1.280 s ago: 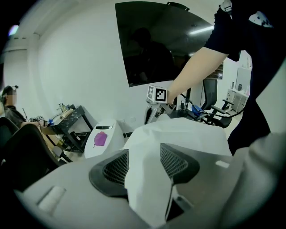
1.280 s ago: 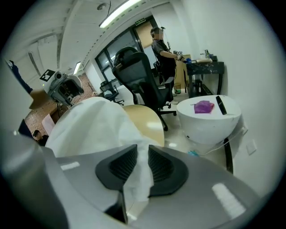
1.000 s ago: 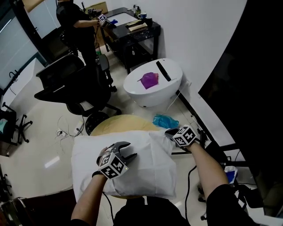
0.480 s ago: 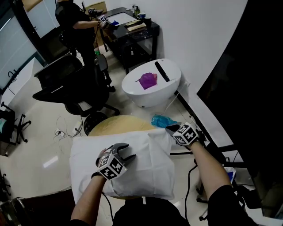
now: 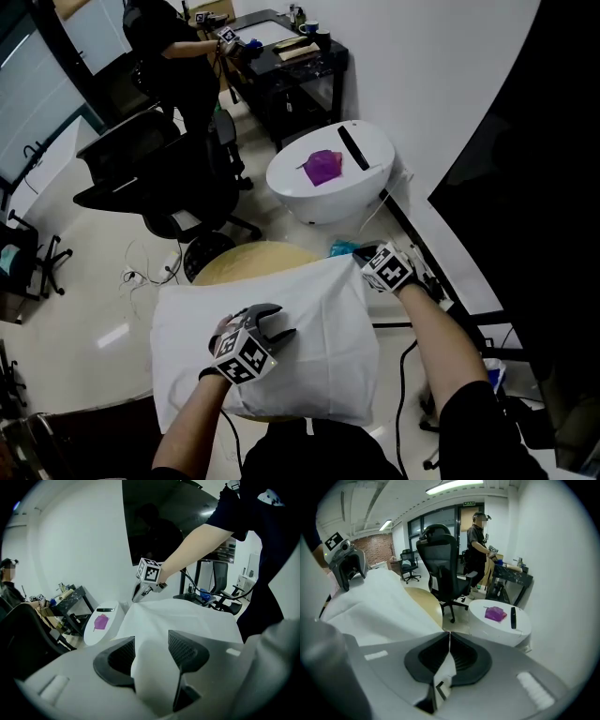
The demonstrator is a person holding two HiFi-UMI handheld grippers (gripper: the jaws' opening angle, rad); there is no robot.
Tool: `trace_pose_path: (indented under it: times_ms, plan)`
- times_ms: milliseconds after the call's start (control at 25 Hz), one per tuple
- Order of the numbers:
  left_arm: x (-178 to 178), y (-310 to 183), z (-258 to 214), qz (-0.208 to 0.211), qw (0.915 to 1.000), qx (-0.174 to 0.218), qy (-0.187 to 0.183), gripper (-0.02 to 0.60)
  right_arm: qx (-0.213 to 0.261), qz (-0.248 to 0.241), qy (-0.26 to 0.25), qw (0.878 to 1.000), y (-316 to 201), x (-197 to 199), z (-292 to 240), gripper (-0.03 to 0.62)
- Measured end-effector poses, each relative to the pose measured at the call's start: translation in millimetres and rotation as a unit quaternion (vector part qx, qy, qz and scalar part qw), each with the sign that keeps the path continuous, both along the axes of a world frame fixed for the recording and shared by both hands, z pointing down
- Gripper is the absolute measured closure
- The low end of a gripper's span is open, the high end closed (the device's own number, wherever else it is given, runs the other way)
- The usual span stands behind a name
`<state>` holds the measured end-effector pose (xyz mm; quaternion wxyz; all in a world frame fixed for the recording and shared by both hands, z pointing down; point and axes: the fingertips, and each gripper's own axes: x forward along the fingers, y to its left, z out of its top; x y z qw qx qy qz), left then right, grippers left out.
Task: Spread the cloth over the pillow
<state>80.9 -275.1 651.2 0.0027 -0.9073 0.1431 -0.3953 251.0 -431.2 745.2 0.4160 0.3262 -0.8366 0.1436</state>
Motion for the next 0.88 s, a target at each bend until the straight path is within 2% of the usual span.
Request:
trace_pose_path:
  times_ms: [160,280,400,480,560,680,760,880]
  plan:
    - [2,0,2,-0.004,1.0,-0.001,0.001,0.369,-0.021,-0.018,0.012,1.0,-3,-7,22,0.582]
    - [1,-1,3,-0.004,1.0,-0.003,-0.002,0.37,-0.043,-0.013,0.003,0.999,0,-13,43,0.577]
    - [1,-1,5,-0.003,1.0,-0.005,-0.004,0.37,-0.075,0.01,-0.028,0.997,6,-20,59,0.561]
    - [1,-1,6,-0.001,1.0,-0.007,-0.004,0.37,-0.082,0.037,-0.06,0.994,5,-19,59,0.514]
    - [0,-1,7,0.001,1.0,-0.008,-0.004,0.37,-0.077,0.059,-0.093,0.991,0,-16,50,0.479]
    - [0,-2,3,0.004,1.0,-0.004,-0.001,0.37,-0.057,0.068,-0.131,0.987,-3,-7,24,0.47]
    - [3,-3,-4,0.007,1.0,0.004,0.005,0.368,-0.041,0.06,-0.14,0.988,1,0,5,0.465]
    - [12,-3,-16,0.02,0.9996,0.014,0.015,0.37,-0.026,0.029,-0.127,0.991,21,12,-13,0.465]
